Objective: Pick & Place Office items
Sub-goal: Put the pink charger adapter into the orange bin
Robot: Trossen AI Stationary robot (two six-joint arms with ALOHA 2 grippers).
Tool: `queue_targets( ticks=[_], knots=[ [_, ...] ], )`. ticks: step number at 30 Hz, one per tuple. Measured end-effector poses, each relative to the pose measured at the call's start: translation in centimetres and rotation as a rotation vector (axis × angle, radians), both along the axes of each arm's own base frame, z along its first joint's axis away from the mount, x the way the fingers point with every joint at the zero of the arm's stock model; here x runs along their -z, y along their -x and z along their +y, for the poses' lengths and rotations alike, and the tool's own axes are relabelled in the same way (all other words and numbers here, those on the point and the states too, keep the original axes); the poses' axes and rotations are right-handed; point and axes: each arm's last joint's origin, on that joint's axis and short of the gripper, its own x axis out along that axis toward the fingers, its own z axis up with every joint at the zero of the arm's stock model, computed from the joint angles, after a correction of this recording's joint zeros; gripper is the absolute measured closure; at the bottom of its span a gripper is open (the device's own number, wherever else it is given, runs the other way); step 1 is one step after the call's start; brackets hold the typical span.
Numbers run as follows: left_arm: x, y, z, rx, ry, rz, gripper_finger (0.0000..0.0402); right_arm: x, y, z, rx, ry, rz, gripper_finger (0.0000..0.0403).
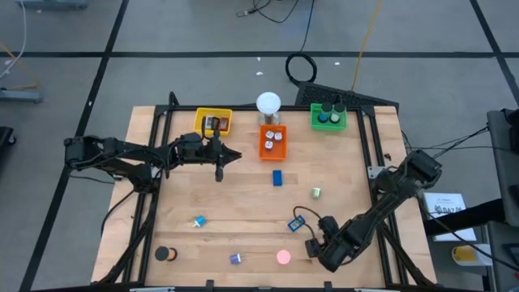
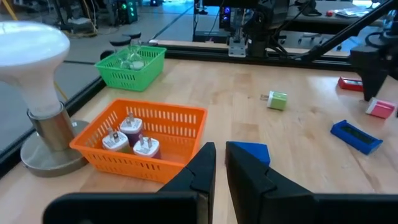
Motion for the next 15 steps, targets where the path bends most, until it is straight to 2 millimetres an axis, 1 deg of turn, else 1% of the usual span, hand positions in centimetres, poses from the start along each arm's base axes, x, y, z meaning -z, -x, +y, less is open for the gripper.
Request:
queue_targets(
  ticks=[3, 6, 10, 13, 15],
  knots=[
    [0.0, 0.0, -0.2, 0.005, 0.016, 0.003, 0.0360, 0.5, -0.3, 0.5, -0.014, 0.019, 0.025, 0.0112],
    [0.1, -0.1, -0.5, 0.018, 0.020, 0.009, 0.0360, 0.7, -0.4, 0.7, -0.015, 0.027, 0.033, 0.0135],
    [0.3, -0.2, -1.0, 0.040, 0.026, 0.031, 0.0360, 0.4, -0.6, 0.9, -0.016, 0.021, 0.036, 0.0185],
    [0.4, -0.2, -1.3, 0.044, 0.023, 0.043, 0.0360, -0.2, -0.8, 1.3, -0.044, -0.022, 0.051, 0.0226],
    [0.5, -0.2, -1.4, 0.030, 0.017, 0.048, 0.0360, -0.2, -0.7, 1.3, -0.058, -0.034, 0.073, 0.0250]
  ],
)
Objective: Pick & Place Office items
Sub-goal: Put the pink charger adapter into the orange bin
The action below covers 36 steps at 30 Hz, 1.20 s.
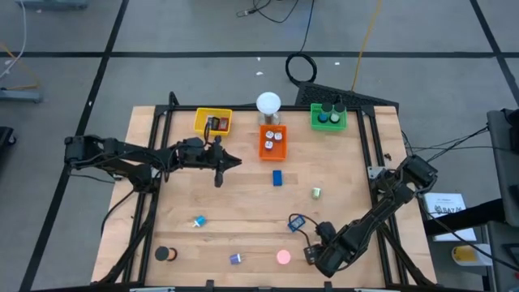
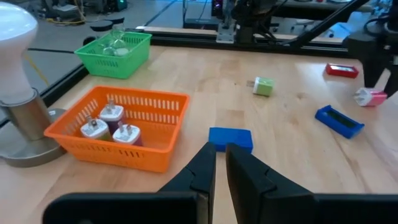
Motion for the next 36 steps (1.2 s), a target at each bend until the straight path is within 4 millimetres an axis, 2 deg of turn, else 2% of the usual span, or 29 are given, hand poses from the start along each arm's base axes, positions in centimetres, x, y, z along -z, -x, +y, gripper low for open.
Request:
queue_targets(
  ticks=[8, 12, 16, 28, 32, 36],
  knots=[
    [0.1, 0.0, -0.1, -0.022, 0.001, 0.007, 0.0360, 0.0, 0.1, -0.2, -0.052, 0.053, -0.018, 0.0340],
    [0.1, 0.0, -0.3, -0.017, 0.005, 0.008, 0.0360, 0.0, 0.0, -0.2, -0.059, 0.057, -0.036, 0.0353],
    [0.1, 0.0, -0.3, -0.018, 0.012, 0.007, 0.0360, 0.0, 0.0, -0.2, -0.073, 0.039, -0.020, 0.0329],
    [0.1, 0.0, -0.3, -0.017, 0.009, 0.008, 0.0360, -0.1, -0.8, -0.6, -0.067, 0.008, -0.034, 0.0196],
    [0.1, 0.0, -0.3, -0.017, 0.009, 0.008, 0.0360, -0.1, -1.4, -1.0, -0.066, 0.040, -0.083, 0.0179],
    [0.1, 0.0, -0.3, -0.017, 0.009, 0.008, 0.0360, -0.1, -1.8, -1.7, -0.082, 0.057, -0.074, 0.0184]
  ],
)
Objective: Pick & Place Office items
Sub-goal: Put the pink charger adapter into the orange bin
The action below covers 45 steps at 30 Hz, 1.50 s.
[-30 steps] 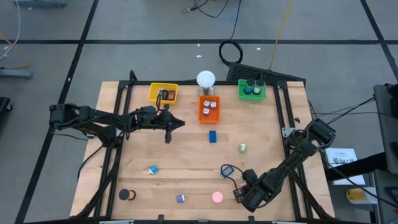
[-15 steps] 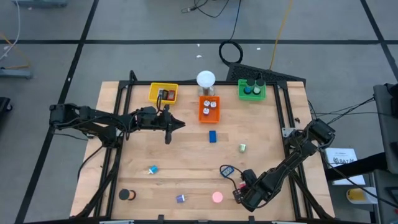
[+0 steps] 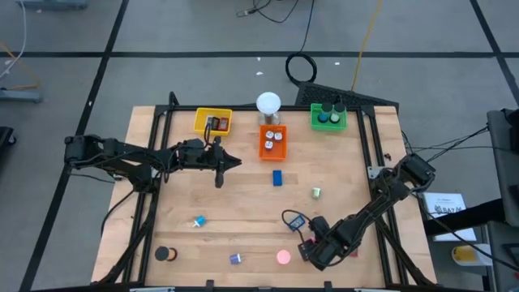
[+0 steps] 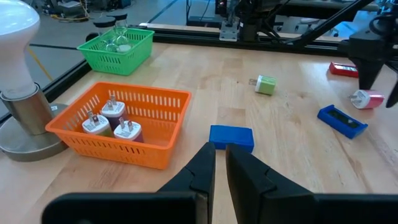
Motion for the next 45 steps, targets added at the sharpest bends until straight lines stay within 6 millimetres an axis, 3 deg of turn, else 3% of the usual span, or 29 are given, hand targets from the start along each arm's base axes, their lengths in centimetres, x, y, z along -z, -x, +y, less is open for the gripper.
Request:
queue_targets(
  ticks=[12, 31, 36, 42, 45],
  knots=[
    [0.3, 0.1, 0.0, -0.001, 0.006, 0.030, 0.0360, 0.0, -0.5, -0.6, -0.036, 0.012, -0.003, 0.0269],
    [0.5, 0.1, -0.1, -0.003, 0.022, 0.047, 0.0360, 0.3, -0.5, -0.3, -0.090, -0.021, 0.021, 0.0210],
    [0.5, 0.1, -0.1, -0.003, 0.023, 0.047, 0.0360, 1.1, -0.5, 0.0, -0.126, -0.020, 0.038, 0.0226],
    [0.5, 0.1, -0.1, -0.003, 0.024, 0.048, 0.0360, 1.0, -0.4, 0.1, -0.170, 0.004, 0.022, 0.0276],
    [0.5, 0.1, -0.1, -0.003, 0.025, 0.048, 0.0360, 0.7, -0.5, 0.3, -0.208, 0.009, 0.013, 0.0280]
  ],
)
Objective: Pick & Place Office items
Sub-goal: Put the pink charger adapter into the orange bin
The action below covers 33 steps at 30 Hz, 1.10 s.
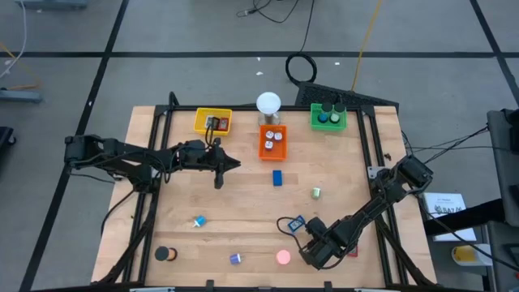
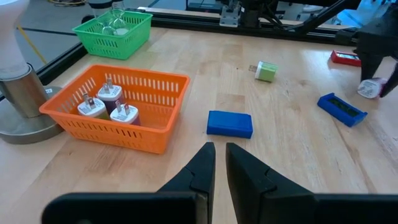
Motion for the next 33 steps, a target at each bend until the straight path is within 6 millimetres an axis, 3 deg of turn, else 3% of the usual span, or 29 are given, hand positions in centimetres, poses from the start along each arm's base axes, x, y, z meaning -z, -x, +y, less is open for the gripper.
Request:
queue_targets(
  ticks=[5, 9, 18, 26, 30, 33],
  knots=[
    [0.0, 0.0, 0.0, 0.005, -0.012, 0.003, 0.0360, -1.5, -1.4, -0.1, -0.121, 0.122, -0.142, 0.0280],
    [0.0, 0.0, 0.0, 0.013, -0.037, 0.004, 0.0360, -1.9, -3.1, -1.5, -0.216, 0.317, -0.292, 0.0277],
    [1.8, 1.6, -1.2, 0.070, -0.069, -0.047, 0.0360, -1.2, -9.8, -8.0, -0.443, 0.611, -0.662, 0.0273],
    [3.8, 4.1, -2.8, 0.131, -0.073, -0.111, 0.0360, 2.4, -15.5, -14.9, -0.585, 0.782, -0.917, 0.0272],
    [4.5, 4.0, -3.5, 0.117, -0.076, -0.040, 0.0360, 4.9, -16.5, -17.0, -0.582, 0.791, -0.975, 0.0271],
    [4.8, 3.7, -3.8, 0.111, -0.087, -0.025, 0.0360, 5.3, -16.6, -17.6, -0.586, 0.813, -0.954, 0.0271]
  ],
)
